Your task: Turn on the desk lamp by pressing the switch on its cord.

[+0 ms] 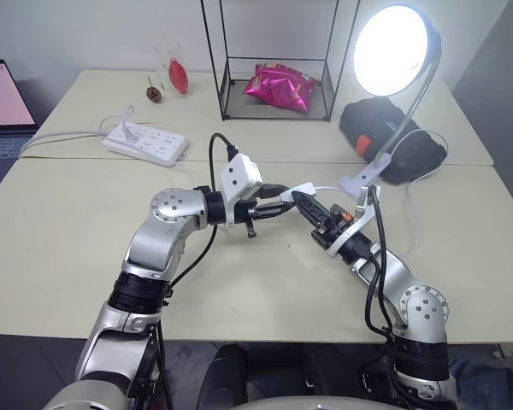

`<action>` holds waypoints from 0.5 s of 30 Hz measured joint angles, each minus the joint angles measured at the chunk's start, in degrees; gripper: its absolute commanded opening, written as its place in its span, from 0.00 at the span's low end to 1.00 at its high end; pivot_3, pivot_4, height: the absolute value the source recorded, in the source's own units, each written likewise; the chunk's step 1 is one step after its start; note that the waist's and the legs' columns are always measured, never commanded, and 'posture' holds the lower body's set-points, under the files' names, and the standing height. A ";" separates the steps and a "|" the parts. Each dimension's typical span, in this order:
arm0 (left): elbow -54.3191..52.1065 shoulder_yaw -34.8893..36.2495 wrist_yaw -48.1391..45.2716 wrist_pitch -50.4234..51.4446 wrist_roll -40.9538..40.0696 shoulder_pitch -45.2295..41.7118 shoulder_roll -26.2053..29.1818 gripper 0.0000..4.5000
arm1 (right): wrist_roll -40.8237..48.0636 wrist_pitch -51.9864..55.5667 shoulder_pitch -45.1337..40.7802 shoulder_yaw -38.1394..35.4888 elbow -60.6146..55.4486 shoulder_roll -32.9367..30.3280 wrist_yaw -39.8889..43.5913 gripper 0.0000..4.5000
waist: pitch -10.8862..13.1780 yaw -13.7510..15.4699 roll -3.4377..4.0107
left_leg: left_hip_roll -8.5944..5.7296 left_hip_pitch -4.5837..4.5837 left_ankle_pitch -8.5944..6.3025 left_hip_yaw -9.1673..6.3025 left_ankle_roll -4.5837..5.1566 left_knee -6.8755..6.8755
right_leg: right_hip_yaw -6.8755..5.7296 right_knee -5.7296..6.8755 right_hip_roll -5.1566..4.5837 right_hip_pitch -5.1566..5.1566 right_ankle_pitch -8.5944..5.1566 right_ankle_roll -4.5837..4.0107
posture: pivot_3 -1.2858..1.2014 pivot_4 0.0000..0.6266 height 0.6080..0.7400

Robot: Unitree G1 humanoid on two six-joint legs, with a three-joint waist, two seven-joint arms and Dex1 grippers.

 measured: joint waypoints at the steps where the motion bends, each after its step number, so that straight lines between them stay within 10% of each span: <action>1: 0.00 0.00 0.02 0.00 -0.03 0.00 0.00 0.24 | 0.01 -0.02 0.00 -0.01 0.01 0.01 0.04 0.20 | 0.00 0.00 0.00 | 0.00 0.00 0.00 0.00 0.00 0.00 | 0.00 0.00 0.00 0.00 0.00 0.00 | 0.52 0.24 1.00; 15: 0.01 -0.01 1.11 -0.27 0.00 0.01 -0.02 0.24 | 1.82 0.11 1.17 -0.23 -0.22 -2.30 0.68 0.90 | 0.00 0.00 0.00 | 0.00 -0.02 0.00 0.01 0.00 0.00 | 0.01 -0.02 -0.01 0.00 0.00 0.01 | 0.52 0.24 1.00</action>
